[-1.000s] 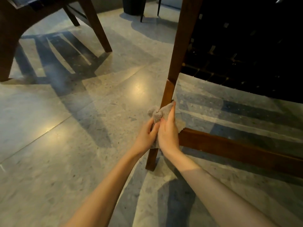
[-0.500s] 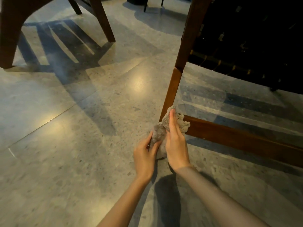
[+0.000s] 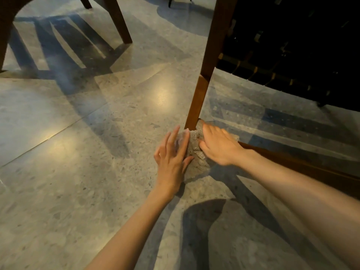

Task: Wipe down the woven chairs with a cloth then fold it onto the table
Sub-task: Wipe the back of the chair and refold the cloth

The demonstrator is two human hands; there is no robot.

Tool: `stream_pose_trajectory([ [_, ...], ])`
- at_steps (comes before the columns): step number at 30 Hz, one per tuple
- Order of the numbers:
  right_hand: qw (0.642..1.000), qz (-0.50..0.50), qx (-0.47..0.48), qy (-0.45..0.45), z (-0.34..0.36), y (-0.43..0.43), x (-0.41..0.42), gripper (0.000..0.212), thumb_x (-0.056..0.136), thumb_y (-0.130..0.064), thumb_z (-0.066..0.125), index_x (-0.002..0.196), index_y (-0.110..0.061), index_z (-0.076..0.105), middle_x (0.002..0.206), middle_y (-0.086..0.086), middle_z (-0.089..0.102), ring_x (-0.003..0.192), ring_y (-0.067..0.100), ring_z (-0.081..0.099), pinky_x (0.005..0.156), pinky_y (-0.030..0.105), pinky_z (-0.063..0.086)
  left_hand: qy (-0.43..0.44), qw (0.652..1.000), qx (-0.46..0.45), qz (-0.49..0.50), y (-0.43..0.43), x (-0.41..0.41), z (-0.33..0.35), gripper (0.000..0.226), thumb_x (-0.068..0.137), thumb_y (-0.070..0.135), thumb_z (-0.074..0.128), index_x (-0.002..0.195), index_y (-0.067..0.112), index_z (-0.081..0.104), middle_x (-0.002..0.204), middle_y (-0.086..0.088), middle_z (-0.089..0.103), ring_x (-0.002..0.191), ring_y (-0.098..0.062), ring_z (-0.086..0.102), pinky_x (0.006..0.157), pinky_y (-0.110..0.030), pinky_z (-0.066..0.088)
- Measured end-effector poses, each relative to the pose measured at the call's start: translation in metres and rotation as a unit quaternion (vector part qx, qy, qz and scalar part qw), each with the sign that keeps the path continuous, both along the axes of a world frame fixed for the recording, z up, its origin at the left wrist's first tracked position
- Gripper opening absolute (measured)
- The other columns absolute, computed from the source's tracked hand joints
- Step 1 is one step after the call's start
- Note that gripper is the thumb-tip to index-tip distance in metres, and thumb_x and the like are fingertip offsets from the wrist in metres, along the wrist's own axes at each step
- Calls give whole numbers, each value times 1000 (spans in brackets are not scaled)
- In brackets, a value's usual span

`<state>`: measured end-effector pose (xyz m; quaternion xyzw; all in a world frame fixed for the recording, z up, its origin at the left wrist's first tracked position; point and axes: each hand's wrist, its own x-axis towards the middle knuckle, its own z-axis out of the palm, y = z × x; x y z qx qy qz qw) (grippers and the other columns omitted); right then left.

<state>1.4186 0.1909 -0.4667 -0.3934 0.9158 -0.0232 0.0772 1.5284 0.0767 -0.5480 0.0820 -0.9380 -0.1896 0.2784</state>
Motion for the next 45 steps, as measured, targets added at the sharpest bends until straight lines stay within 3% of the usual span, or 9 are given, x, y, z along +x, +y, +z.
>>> stream_pose_trajectory([
  [4,998,44,32,-16,7,7,-8,50,97,-29,41,136,-1,32,130,20,48,116,31,49,96,38,36,-65,982,-178,10,6,-12,6,68,96,33,45,151,16,10,159,-3,3,145,-20,-9,112,-50,-1],
  [8,998,47,25,-23,8,27,-14,42,97,-33,44,127,-4,39,124,16,51,112,29,50,93,36,37,-84,968,-235,17,16,-21,14,68,95,32,48,150,11,14,156,-5,2,143,-18,-20,112,-49,-13],
  [13,999,37,17,-27,6,75,-23,37,97,-39,45,119,-8,43,118,13,53,107,28,52,88,35,38,-122,944,-305,-9,48,-37,26,70,93,52,34,148,11,20,155,-8,13,143,-22,9,114,-48,-4],
  [20,1000,-4,-12,1,5,176,-29,47,98,-43,41,135,-14,38,131,6,50,114,21,49,97,35,38,-102,947,-271,-142,129,-66,33,73,90,52,39,146,5,27,153,-15,22,141,-30,20,113,-49,17],
  [25,998,-39,0,42,0,267,-32,63,93,-54,44,141,-15,32,135,4,46,120,19,45,101,32,34,-155,925,-267,-223,200,-93,34,84,94,59,30,146,15,-20,154,-6,-21,141,-24,-22,111,-41,-21],
  [28,993,-76,37,78,-4,324,-35,80,85,-66,48,142,-12,30,135,4,45,119,19,45,100,30,33,-157,920,-257,-251,252,-108,32,87,93,60,28,141,20,-32,151,-2,-31,138,-22,-31,108,-39,-28],
  [33,982,-143,81,89,-10,405,-37,99,76,-71,56,145,-10,21,138,5,40,123,20,40,105,31,27,-153,895,-280,-311,334,-127,45,85,94,54,35,144,15,-23,155,-5,-23,140,-23,-25,110,-38,-23],
  [40,969,-193,99,122,-13,448,-30,98,80,-70,50,146,-6,16,134,8,36,122,24,38,105,34,24,-182,876,-292,-338,384,-142,55,87,94,55,36,147,9,-16,157,-8,-16,144,-23,-17,111,-34,-18],
  [45,965,-232,-13,121,-14,440,-14,86,80,-58,61,145,-13,27,139,4,39,128,22,33,107,30,16,-173,898,-103,-390,356,-133,56,91,90,43,55,149,20,-10,156,4,-21,143,-12,-20,117,-28,-5],
])
